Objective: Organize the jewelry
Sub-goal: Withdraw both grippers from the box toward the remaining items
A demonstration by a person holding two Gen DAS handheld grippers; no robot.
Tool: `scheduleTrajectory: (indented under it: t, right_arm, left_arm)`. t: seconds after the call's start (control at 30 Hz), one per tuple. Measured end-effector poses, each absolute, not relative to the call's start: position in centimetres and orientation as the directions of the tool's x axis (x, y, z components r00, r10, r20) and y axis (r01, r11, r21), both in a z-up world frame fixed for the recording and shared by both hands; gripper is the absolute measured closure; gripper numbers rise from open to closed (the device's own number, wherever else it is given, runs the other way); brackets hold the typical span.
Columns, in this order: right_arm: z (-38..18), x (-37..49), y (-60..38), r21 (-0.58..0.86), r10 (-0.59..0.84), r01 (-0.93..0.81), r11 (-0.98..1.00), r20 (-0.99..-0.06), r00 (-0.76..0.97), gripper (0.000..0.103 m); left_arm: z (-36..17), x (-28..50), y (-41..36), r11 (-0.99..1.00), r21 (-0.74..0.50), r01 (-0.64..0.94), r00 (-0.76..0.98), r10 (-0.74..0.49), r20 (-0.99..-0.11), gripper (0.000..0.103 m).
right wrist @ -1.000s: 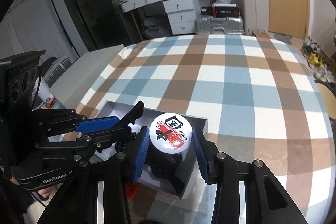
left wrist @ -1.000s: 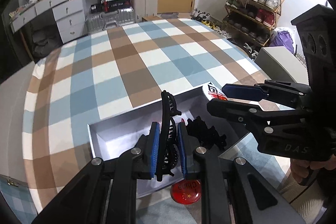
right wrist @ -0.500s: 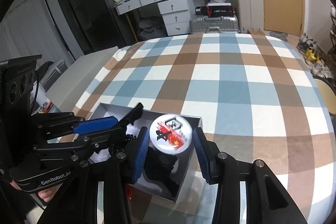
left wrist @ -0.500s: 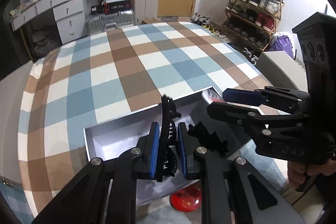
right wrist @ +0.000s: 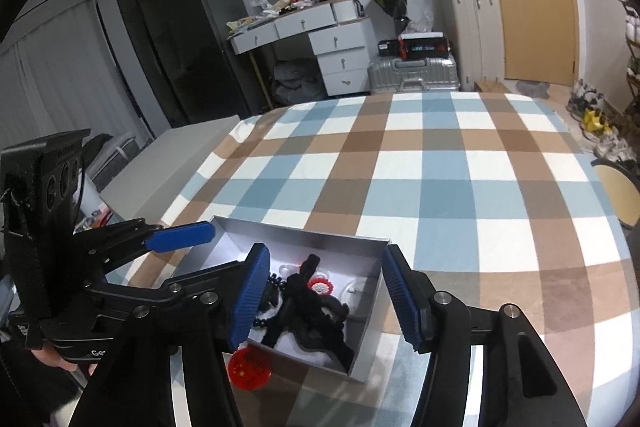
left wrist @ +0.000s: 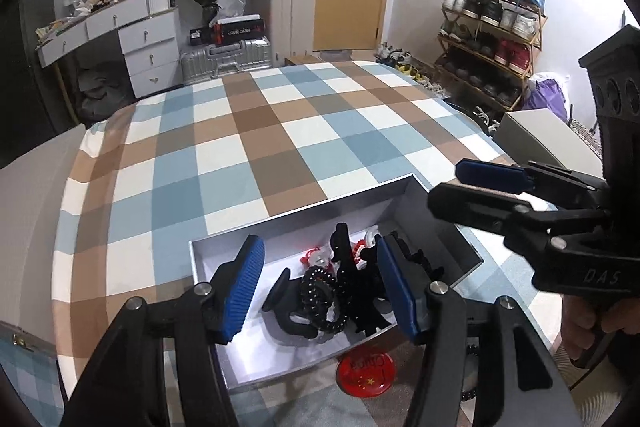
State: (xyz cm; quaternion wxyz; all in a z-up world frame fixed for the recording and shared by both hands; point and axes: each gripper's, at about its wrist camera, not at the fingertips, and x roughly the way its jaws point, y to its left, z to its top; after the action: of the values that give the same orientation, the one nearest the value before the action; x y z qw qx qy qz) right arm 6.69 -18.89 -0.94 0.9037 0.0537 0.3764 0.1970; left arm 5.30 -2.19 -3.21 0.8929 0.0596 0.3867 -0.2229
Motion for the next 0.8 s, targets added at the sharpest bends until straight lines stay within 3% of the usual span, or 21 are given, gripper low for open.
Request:
scheduleTrajectory:
  t: [0.17, 0.47, 0.73, 0.8]
  right_arm:
    - [-0.5, 6.2, -19.3, 0.248, 0.380, -0.290, 0.925, -0.648, 0.660, 0.039]
    - [0.5, 4.8, -20.3, 0.264, 0.362, -0.250, 0.932, -0.619, 0.697, 0.019]
    - [0.6, 2.6, -19.9, 0.233, 0.352, -0.263, 0.936, -0.618, 0.703, 0.009]
    - [0.5, 2.1, -19.8, 0.234, 0.353, -0.265, 0.935, -0.630, 0.692, 0.009]
  left_arm:
    - [-3.1, 4.6, -1.8, 0.906, -0.052, 0.420, 0.626, -0.330, -0.706, 0.049]
    - [-2.5, 3.8, 0.1, 0.952, -0.054, 0.300, 0.680, -0.253, -0.688, 0.041]
    - [-1.5, 2.2, 1.6, 0.976, -0.036, 0.216, 0.744, -0.188, -0.641, 0.018]
    - [-1.4, 1.8, 2.1, 0.981, -0.046, 0.190, 0.757, -0.176, -0.630, 0.018]
